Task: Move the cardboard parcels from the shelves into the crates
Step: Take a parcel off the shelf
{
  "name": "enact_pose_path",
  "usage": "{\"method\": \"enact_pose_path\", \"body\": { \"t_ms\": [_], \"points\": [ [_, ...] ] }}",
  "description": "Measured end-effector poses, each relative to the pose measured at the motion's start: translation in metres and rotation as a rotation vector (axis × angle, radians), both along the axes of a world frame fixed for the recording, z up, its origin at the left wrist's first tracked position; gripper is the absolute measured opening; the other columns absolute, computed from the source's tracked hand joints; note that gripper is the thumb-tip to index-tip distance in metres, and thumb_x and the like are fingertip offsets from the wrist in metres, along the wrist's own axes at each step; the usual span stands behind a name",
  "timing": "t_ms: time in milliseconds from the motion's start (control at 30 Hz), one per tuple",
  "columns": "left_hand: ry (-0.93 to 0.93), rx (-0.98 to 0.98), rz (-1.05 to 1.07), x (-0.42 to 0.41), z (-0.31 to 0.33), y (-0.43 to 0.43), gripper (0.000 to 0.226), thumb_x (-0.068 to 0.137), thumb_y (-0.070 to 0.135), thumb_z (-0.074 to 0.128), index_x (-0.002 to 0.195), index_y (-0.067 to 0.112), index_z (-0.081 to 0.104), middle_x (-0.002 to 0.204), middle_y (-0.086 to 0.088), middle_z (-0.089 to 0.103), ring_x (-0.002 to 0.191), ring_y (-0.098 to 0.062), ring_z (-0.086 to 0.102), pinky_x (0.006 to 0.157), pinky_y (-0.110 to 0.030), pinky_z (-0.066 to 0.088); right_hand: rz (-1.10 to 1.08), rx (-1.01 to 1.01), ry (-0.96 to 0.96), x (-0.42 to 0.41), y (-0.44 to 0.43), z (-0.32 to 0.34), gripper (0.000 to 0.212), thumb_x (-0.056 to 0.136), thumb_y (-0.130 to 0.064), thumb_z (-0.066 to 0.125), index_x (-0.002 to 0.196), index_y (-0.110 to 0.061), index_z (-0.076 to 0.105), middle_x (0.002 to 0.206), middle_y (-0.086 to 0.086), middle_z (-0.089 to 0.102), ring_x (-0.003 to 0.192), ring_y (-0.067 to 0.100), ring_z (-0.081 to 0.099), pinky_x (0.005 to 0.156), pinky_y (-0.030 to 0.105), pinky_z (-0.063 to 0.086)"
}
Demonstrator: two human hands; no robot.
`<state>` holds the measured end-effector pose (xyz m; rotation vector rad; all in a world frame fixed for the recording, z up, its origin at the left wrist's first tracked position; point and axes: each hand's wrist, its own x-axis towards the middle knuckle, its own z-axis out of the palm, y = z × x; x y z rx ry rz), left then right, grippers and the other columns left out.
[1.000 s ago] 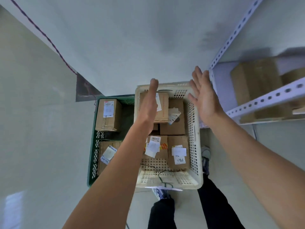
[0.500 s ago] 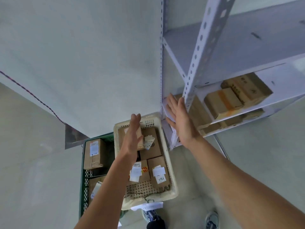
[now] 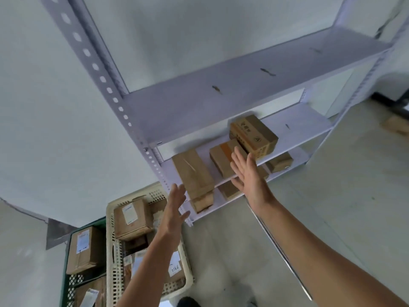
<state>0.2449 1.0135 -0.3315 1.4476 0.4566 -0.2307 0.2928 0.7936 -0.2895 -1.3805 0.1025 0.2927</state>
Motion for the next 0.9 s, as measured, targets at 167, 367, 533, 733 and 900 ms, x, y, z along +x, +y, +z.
{"method": "enact_pose_path", "body": {
  "t_ms": [167,367,533,733,900],
  "points": [
    [0.014,-0.023,-0.069,0.028,0.012,-0.059,0.075,0.105,0.066,0.034,0.165,0.022,0.042,0.168,0.006,0.044,0.150,-0.014,0.043,0.119,-0.047,0.041,-0.079,-0.010,-0.010,0.016,-0.066,0.003,0.087,0.089,-0.079,0.020,0.167,-0.041,0.025,0.174,-0.015,0.029,0.158,0.008,0.030,0.124,0.039,0.029],
    [0.040,-0.041,-0.103,0.090,0.006,-0.110,0.075,0.108,0.068,0.029,0.166,0.022,0.040,0.173,0.001,0.039,0.151,-0.019,0.042,0.127,-0.058,0.035,-0.133,-0.033,0.029,0.061,-0.125,-0.007,0.085,0.089,-0.083,0.023,0.165,-0.045,0.025,0.172,-0.017,0.031,0.155,0.006,0.034,0.126,0.042,0.029],
    [0.075,-0.046,-0.123,0.155,-0.011,-0.146,0.076,0.110,0.066,0.030,0.167,0.017,0.037,0.174,-0.001,0.038,0.147,-0.016,0.042,0.124,-0.057,0.034,-0.180,-0.075,0.069,0.113,-0.172,-0.011,0.086,0.091,-0.079,0.022,0.167,-0.040,0.024,0.174,-0.011,0.027,0.159,0.013,0.030,0.126,0.045,0.028],
    [0.138,-0.026,-0.144,0.212,-0.028,-0.178,0.070,0.113,0.061,0.030,0.166,0.016,0.040,0.173,-0.003,0.039,0.156,-0.025,0.041,0.117,-0.052,0.038,-0.270,-0.088,0.106,0.156,-0.228,-0.016,0.066,0.107,-0.067,0.018,0.166,-0.039,0.025,0.174,-0.010,0.028,0.159,0.015,0.029,0.129,0.051,0.025],
    [0.182,-0.004,-0.110,0.244,-0.040,-0.199,0.060,0.116,0.051,0.032,0.165,0.017,0.041,0.172,-0.005,0.041,0.155,-0.027,0.041,0.112,-0.050,0.039,-0.263,-0.106,0.146,0.194,-0.261,-0.031,0.062,0.110,-0.063,0.017,0.167,-0.039,0.025,0.174,-0.011,0.029,0.159,0.013,0.030,0.130,0.053,0.022]
  ]
}}
